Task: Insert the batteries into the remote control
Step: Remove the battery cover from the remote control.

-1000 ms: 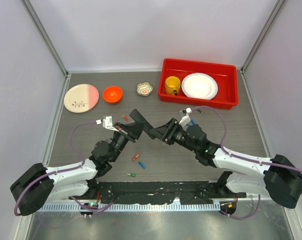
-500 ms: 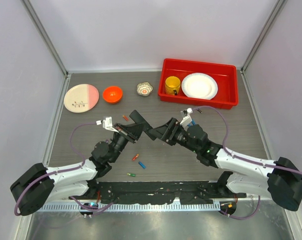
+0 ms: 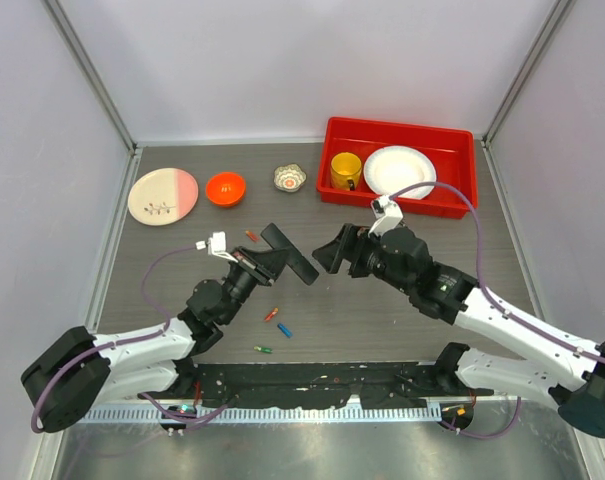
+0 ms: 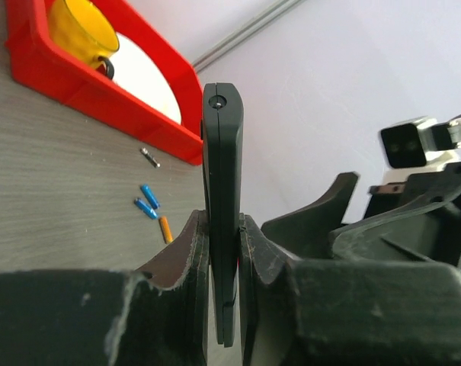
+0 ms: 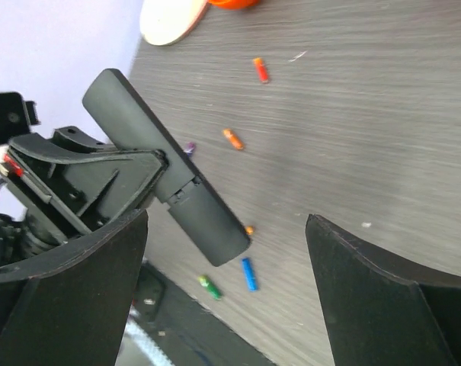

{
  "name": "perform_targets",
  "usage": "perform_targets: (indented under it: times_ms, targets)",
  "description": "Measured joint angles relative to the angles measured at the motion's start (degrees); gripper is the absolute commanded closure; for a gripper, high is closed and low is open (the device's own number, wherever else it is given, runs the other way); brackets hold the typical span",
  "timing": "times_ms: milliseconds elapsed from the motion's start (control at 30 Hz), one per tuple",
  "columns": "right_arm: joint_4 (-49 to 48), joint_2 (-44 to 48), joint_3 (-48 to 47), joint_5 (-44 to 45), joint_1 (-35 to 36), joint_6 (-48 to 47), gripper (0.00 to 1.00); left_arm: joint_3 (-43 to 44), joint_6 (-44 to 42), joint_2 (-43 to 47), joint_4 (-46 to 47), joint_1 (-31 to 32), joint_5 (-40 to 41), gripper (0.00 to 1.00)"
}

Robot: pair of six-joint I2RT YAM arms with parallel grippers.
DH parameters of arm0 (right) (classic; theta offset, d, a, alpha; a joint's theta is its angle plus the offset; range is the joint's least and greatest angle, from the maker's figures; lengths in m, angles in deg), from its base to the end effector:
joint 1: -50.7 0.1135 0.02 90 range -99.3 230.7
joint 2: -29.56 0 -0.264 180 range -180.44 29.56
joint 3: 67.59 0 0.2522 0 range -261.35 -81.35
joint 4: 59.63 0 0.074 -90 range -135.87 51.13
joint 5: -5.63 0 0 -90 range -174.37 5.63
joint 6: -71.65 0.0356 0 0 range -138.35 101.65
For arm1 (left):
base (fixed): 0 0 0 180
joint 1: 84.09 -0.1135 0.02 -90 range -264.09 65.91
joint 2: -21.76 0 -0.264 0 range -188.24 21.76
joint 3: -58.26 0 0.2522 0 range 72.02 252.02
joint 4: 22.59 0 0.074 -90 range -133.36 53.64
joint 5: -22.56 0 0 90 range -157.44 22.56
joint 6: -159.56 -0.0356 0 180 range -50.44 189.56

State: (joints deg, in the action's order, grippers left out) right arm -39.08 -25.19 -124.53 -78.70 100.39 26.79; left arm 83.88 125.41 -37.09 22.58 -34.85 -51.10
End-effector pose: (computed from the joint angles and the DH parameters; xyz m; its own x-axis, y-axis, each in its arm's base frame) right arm 0.1473 0.1682 0.3043 -0.6386 0.3376 -0.6915 -0.3480 0.6748 0.6508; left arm 0.1383 -0.1451 0.2236 -0.3770 -0.7790 -0.5010 0.4189 0.3391 -0.8423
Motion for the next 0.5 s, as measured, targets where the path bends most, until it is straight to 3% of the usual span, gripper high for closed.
perform_targets:
  times_ms: [233, 500]
  targets:
    - [19.3, -4.0, -12.98, 8.46, 4.2, -13.05, 0.11, 0.35, 9.07, -6.62, 0.72, -3.58, -8.94, 1.0]
    - [30.38, -10.4, -20.15, 11.21, 9.01, -19.04, 0.11, 1.2, 16.83, -16.94, 8.59, -6.6, -18.49, 1.0]
